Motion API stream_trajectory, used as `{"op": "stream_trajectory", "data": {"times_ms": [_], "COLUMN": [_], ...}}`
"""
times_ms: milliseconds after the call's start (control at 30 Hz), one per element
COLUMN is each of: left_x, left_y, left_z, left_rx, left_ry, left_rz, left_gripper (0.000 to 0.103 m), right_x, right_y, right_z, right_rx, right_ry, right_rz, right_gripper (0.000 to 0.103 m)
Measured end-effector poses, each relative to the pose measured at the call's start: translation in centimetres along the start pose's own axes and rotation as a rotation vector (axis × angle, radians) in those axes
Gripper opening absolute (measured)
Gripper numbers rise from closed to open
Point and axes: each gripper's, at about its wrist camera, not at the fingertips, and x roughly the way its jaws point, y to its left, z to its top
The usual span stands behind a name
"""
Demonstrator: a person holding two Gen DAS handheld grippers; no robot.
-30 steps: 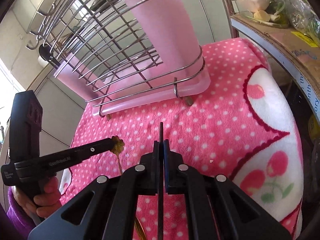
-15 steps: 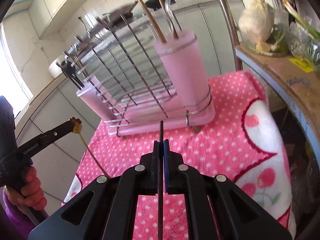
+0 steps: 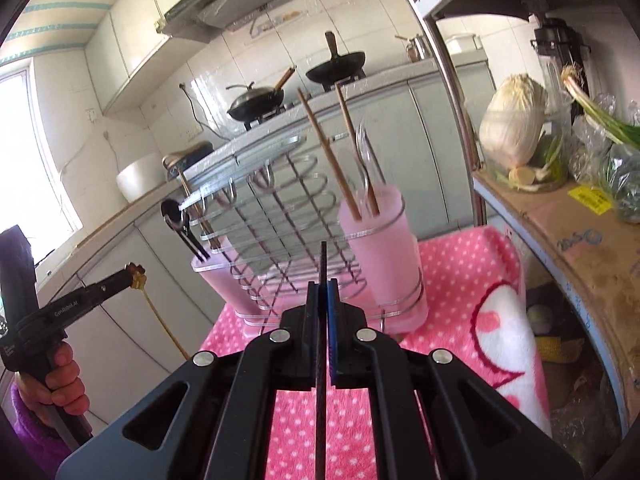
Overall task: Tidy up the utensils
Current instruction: 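Lift the gold spoon and dark stick upright and carry both over the pink cup, then lower the gold spoon and dark stick into the pink cup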
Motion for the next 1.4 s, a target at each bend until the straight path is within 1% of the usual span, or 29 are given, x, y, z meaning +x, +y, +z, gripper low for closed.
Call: {"op": "stream_trajectory", "data": {"times_ms": [167, 300, 400, 567, 767, 933, 1033, 1133, 1233, 1400], "left_x": [-0.5, -0.6, -0.8, -1.2, -2.0, -2.2, -1.6, -0.3, 1.4, 3.7], "left_y": [0.6, 0.8, 1.3, 2.0, 1.7, 0.8, 0.2, 0.0, -0.3, -1.3], "left_z": [0.6, 1.0, 1.8, 3.7, 7.2, 10.6, 11.6, 11.8, 11.2, 9.3], "left_rx": [-0.005, -0.006, -0.017, -0.034, -0.006, 0.042, 0.089, 0.118, 0.14, 0.198], "left_ry": [-0.017, -0.025, -0.035, -0.059, -0.133, -0.231, -0.278, -0.293, -0.28, -0.262], "left_rz": [0.007, 0.013, 0.015, 0.012, 0.041, 0.104, 0.154, 0.183, 0.206, 0.198], "left_gripper": [0.001, 0.001, 0.001, 0.001, 0.001, 0.001, 0.001, 0.001, 0.001, 0.001], "right_x": [-1.0, -0.9, -0.8, -0.8, -0.7, -0.8, -0.6, 0.1, 1.3, 3.7], "right_y": [0.0, 0.2, 0.6, 0.9, 1.2, 1.5, 1.5, 1.1, 0.9, 0.1], "right_z": [1.5, 2.5, 3.8, 6.1, 8.9, 11.9, 13.1, 14.0, 14.5, 14.0], "right_rx": [-0.007, -0.031, -0.059, -0.071, -0.076, -0.11, -0.128, -0.133, -0.16, -0.181], "right_ry": [-0.081, -0.117, -0.149, -0.21, -0.28, -0.357, -0.407, -0.432, -0.454, -0.453], "right_rz": [-0.015, -0.026, -0.033, -0.038, -0.035, -0.048, -0.063, -0.056, -0.073, -0.1], "right_gripper": [0.004, 0.004, 0.004, 0.004, 0.004, 0.004, 0.004, 0.004, 0.004, 0.004]}}
